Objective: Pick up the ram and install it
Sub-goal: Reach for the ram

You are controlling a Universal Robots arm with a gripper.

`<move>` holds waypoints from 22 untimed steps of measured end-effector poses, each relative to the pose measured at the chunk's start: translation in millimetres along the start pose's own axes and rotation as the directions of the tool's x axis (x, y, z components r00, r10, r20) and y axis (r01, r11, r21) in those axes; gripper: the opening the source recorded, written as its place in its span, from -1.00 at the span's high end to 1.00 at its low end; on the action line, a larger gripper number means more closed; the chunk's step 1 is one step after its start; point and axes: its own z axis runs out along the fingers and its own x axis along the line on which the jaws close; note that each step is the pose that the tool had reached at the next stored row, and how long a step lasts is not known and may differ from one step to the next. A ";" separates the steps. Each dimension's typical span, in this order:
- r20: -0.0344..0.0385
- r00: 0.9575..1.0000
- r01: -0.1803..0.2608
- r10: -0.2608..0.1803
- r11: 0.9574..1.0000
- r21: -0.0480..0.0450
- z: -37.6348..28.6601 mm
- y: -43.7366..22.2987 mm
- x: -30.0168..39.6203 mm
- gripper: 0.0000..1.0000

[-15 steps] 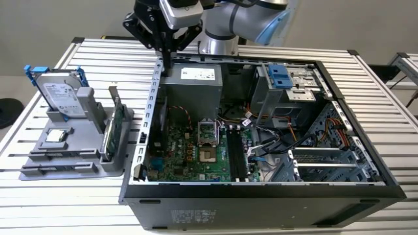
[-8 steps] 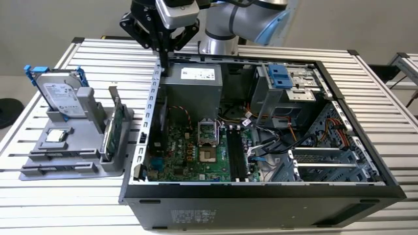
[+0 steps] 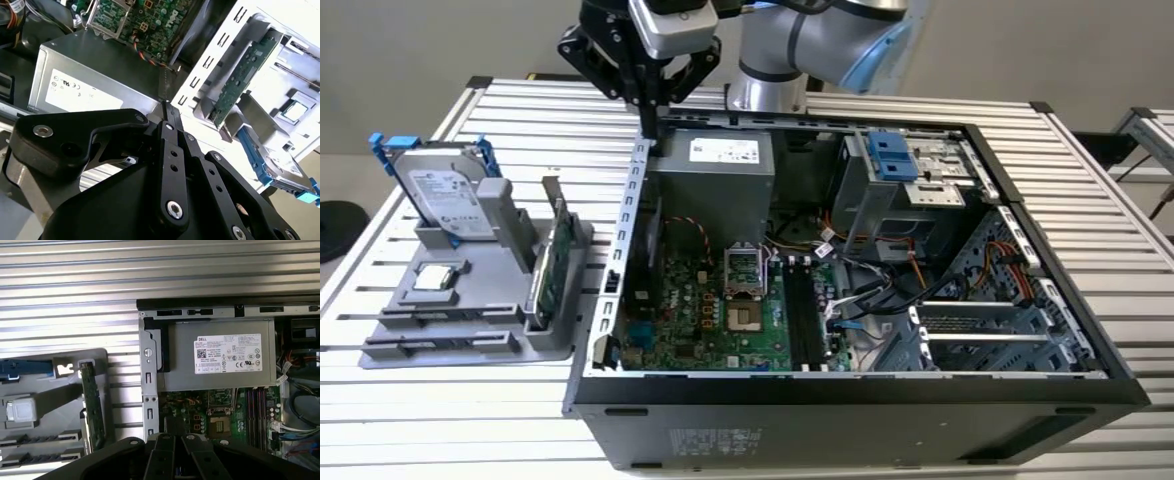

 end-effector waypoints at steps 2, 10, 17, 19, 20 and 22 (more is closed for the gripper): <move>0.000 1.000 0.000 0.000 1.000 0.000 0.0 -0.1 1.3 1.00; 0.000 1.000 0.000 0.000 1.000 0.000 -0.2 -0.5 6.6 1.00; 0.000 1.000 0.000 0.000 1.000 0.000 -0.4 -0.9 12.3 1.00; 0.000 1.000 0.000 0.000 1.000 0.000 -0.4 -1.0 13.9 1.00; 0.000 1.000 0.000 0.000 1.000 0.000 -0.4 -1.0 14.6 1.00; 0.000 1.000 0.000 0.000 1.000 0.000 -0.4 -1.1 16.3 1.00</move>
